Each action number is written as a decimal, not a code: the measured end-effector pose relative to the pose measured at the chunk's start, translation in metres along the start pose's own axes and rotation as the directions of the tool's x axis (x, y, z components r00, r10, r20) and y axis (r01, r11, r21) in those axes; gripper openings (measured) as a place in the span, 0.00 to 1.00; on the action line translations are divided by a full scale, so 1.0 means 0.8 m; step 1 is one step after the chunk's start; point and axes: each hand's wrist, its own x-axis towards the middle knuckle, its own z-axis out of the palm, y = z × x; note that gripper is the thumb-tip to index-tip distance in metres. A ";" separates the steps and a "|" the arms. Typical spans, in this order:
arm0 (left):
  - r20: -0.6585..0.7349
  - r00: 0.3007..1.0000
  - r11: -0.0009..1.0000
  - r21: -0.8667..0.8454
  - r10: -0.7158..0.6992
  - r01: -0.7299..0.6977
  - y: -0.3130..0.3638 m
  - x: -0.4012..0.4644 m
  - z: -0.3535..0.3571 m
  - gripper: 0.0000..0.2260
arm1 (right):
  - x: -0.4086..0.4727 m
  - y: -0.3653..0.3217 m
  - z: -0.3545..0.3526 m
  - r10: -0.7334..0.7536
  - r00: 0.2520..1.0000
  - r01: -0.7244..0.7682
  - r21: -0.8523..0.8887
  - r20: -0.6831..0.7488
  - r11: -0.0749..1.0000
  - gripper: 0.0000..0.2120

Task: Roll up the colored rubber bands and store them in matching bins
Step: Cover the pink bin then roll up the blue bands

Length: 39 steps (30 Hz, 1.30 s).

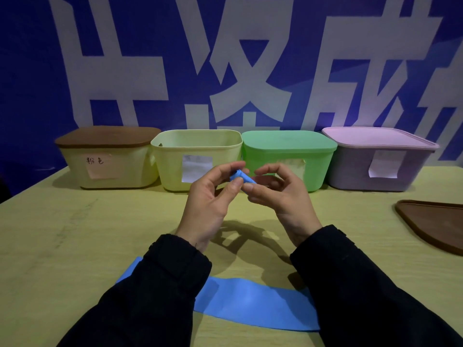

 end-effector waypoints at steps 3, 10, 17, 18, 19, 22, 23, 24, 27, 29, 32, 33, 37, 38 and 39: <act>0.008 1.000 1.000 -0.026 -0.005 0.005 -0.003 0.001 -0.001 0.11 | 0.002 0.000 -0.004 0.023 0.998 -0.023 0.008 0.051 1.000 0.11; -0.065 0.998 0.999 0.049 -0.019 0.022 -0.004 0.002 -0.002 0.11 | 0.007 -0.001 -0.009 -0.106 0.994 0.109 -0.234 0.026 0.966 0.05; -0.005 0.997 0.980 0.186 -0.078 0.077 0.028 0.025 -0.020 0.08 | 0.032 -0.024 -0.010 -0.121 0.986 0.159 -0.423 0.114 0.892 0.04; 0.006 0.998 0.969 0.240 -0.062 0.059 0.033 0.033 -0.026 0.07 | 0.039 -0.030 -0.007 -0.119 0.984 0.165 -0.447 0.129 0.879 0.04; 0.005 0.999 0.951 0.309 -0.039 0.035 0.038 0.044 -0.033 0.07 | 0.048 -0.036 -0.002 -0.127 0.983 0.178 -0.488 0.137 0.854 0.04; -0.013 0.999 0.883 0.468 0.040 -0.029 0.043 0.075 -0.053 0.04 | 0.081 -0.043 0.016 -0.179 0.972 0.234 -0.616 0.151 0.752 0.05; -0.020 0.999 0.874 0.484 0.045 -0.029 0.041 0.087 -0.060 0.04 | 0.093 -0.041 0.023 -0.177 0.970 0.242 -0.619 0.165 0.747 0.06; -0.027 0.999 0.868 0.496 0.034 -0.016 0.039 0.097 -0.066 0.04 | 0.103 -0.037 0.029 -0.170 0.969 0.244 -0.624 0.177 0.742 0.07; -0.073 0.997 0.818 0.573 0.003 0.040 0.031 0.129 -0.080 0.05 | 0.140 -0.020 0.046 -0.181 0.968 0.251 -0.674 0.174 0.695 0.07; -0.122 0.992 0.783 0.620 0.039 0.046 0.025 0.149 -0.088 0.05 | 0.165 -0.009 0.056 -0.200 0.967 0.251 -0.712 0.157 0.655 0.07; -0.158 0.980 0.689 0.725 0.122 0.031 0.016 0.171 -0.095 0.04 | 0.191 0.008 0.072 -0.250 0.957 0.263 -0.798 0.147 0.542 0.09; -0.156 0.978 0.644 0.765 0.137 0.032 0.010 0.177 -0.098 0.03 | 0.197 0.014 0.077 -0.256 0.954 0.269 -0.819 0.155 0.507 0.08; -0.099 0.989 0.527 0.850 0.114 0.025 -0.006 0.182 -0.109 0.05 | 0.208 0.032 0.081 -0.254 0.949 0.281 -0.874 0.189 0.397 0.06; -0.087 0.988 0.535 0.845 0.124 0.007 -0.007 0.178 -0.111 0.07 | 0.206 0.034 0.079 -0.259 0.946 0.288 -0.877 0.196 0.385 0.06; -0.083 0.986 0.543 0.840 0.142 -0.008 -0.005 0.174 -0.112 0.09 | 0.203 0.034 0.079 -0.268 0.942 0.295 -0.877 0.202 0.378 0.06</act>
